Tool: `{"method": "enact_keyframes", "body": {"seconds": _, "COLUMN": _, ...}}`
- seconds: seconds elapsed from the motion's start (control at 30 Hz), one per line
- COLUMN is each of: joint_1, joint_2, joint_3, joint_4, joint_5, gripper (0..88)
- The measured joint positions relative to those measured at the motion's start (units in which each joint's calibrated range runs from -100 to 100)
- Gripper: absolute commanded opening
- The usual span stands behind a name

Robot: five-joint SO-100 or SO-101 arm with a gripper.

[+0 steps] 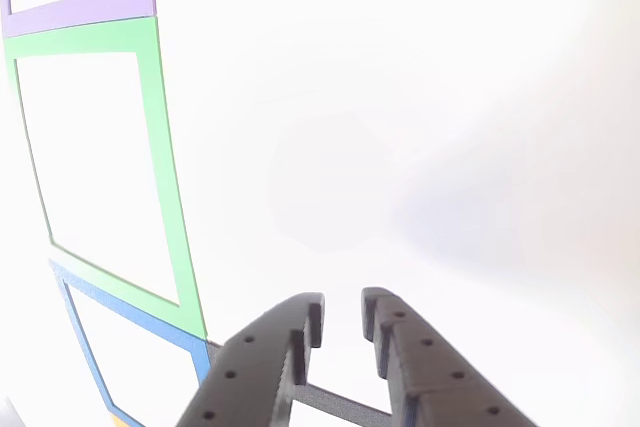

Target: Tower of hanoi

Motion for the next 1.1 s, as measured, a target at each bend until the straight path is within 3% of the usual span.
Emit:
{"method": "enact_keyframes", "body": {"seconds": 0.23, "joint_1": 0.2, "joint_2": 0.0, "joint_3": 0.0, "joint_4": 0.0, "joint_5": -0.5, "gripper": 0.1}}
{"method": "enact_keyframes", "body": {"seconds": 0.37, "joint_1": 1.1, "joint_2": 0.4, "joint_3": -1.2, "joint_4": 0.1, "joint_5": 5.6, "gripper": 0.1}}
{"method": "enact_keyframes", "body": {"seconds": 0.77, "joint_1": 6.9, "joint_2": 22.5, "joint_3": -38.5, "joint_4": 5.9, "joint_5": 46.8, "gripper": 0.1}}
{"method": "enact_keyframes", "body": {"seconds": 0.83, "joint_1": 8.9, "joint_2": 27.3, "joint_3": -46.2, "joint_4": 6.6, "joint_5": 62.6, "gripper": 0.1}}
{"method": "enact_keyframes", "body": {"seconds": 1.0, "joint_1": 10.4, "joint_2": 37.0, "joint_3": -62.2, "joint_4": 6.9, "joint_5": 112.6, "gripper": 0.1}}
{"method": "enact_keyframes", "body": {"seconds": 1.03, "joint_1": 10.4, "joint_2": 38.5, "joint_3": -64.4, "joint_4": 6.3, "joint_5": 120.3, "gripper": 0.1}}
{"method": "enact_keyframes", "body": {"seconds": 1.1, "joint_1": 10.9, "joint_2": 40.6, "joint_3": -67.2, "joint_4": 4.4, "joint_5": 129.9, "gripper": 0.1}}
